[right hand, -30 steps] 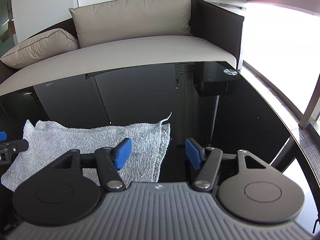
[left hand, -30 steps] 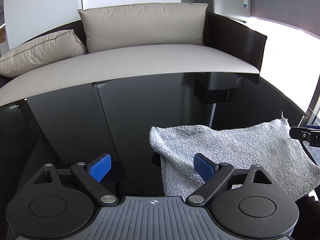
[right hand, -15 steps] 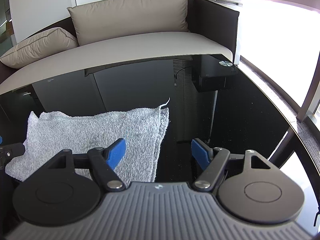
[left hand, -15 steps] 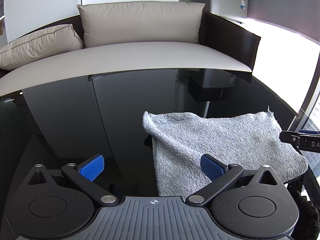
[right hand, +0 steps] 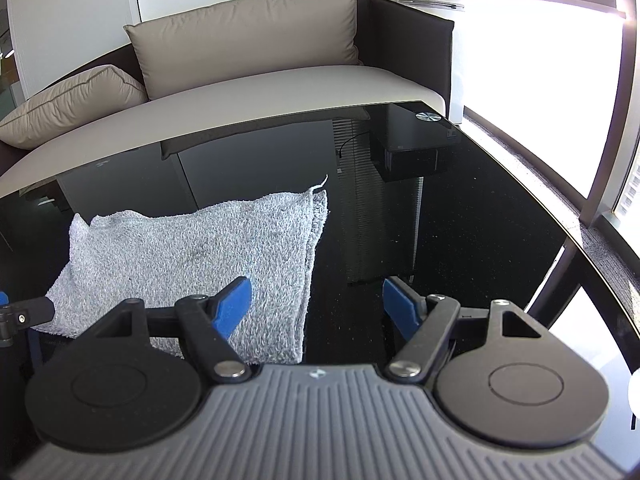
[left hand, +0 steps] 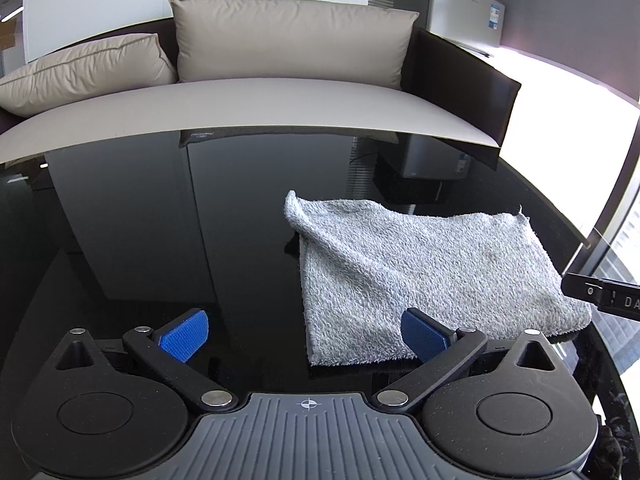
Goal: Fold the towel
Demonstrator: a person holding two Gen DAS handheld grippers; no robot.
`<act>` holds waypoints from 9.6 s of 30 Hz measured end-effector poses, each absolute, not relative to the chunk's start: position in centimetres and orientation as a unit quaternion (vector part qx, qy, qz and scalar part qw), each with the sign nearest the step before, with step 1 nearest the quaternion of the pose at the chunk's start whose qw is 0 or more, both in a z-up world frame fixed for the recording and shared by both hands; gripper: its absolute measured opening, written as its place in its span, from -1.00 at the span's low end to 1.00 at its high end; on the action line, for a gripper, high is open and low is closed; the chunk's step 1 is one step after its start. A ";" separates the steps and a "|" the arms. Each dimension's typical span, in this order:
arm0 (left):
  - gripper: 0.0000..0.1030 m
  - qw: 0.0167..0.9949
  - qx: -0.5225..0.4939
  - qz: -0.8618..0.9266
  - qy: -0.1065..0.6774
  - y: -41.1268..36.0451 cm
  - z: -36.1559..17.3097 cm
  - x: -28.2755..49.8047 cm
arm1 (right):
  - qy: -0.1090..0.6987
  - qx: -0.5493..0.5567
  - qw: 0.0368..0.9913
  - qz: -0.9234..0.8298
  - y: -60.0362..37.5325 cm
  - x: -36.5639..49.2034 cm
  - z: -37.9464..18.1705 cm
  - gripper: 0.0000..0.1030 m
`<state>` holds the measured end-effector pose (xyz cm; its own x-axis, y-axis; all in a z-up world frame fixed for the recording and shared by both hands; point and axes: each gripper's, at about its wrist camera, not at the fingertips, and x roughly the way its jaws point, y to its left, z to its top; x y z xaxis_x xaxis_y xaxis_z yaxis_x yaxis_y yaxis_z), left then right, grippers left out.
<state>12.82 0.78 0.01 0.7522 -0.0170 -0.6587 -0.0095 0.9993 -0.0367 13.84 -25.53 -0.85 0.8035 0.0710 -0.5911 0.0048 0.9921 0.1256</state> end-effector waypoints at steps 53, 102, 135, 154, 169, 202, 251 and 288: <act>-0.86 0.930 -0.004 -0.035 0.366 -1.1 0.2 12.0 | 0.317 0.188 0.930 -0.005 -26.0 12.2 -0.3 -0.90; -0.46 0.919 -0.009 -0.014 0.394 0.6 0.5 10.1 | 0.286 0.164 0.944 -0.010 -23.5 11.8 2.6 -0.90; -0.43 0.918 -0.030 -0.021 0.395 1.0 1.1 9.5 | 0.339 0.123 0.857 0.369 -14.3 14.4 3.0 -0.89; -0.13 0.920 -0.051 0.001 0.389 3.8 1.7 9.2 | 0.362 0.096 0.846 0.380 -13.5 14.4 1.2 -0.89; 0.01 0.924 -0.076 -0.050 0.371 3.8 2.7 13.3 | 0.351 0.072 0.840 0.407 -13.9 12.3 0.7 -0.11; -0.19 0.903 -0.098 -0.115 0.402 2.1 0.5 22.5 | 0.325 0.026 0.857 0.400 -13.2 10.6 0.2 -0.06; -0.97 0.901 -0.146 -0.120 0.389 3.9 1.3 23.3 | 0.340 0.080 0.872 0.342 -13.4 11.1 -0.1 -0.89; -0.95 0.907 -0.103 -0.072 0.402 4.0 1.3 23.1 | 0.358 0.058 0.854 0.372 -13.9 10.3 -0.1 -0.88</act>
<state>23.13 3.95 1.29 0.6670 -0.2136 -0.7138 0.0479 0.9684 -0.2449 10.34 -13.89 -0.08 0.4663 0.6778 -0.5684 -0.5947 0.7159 0.3659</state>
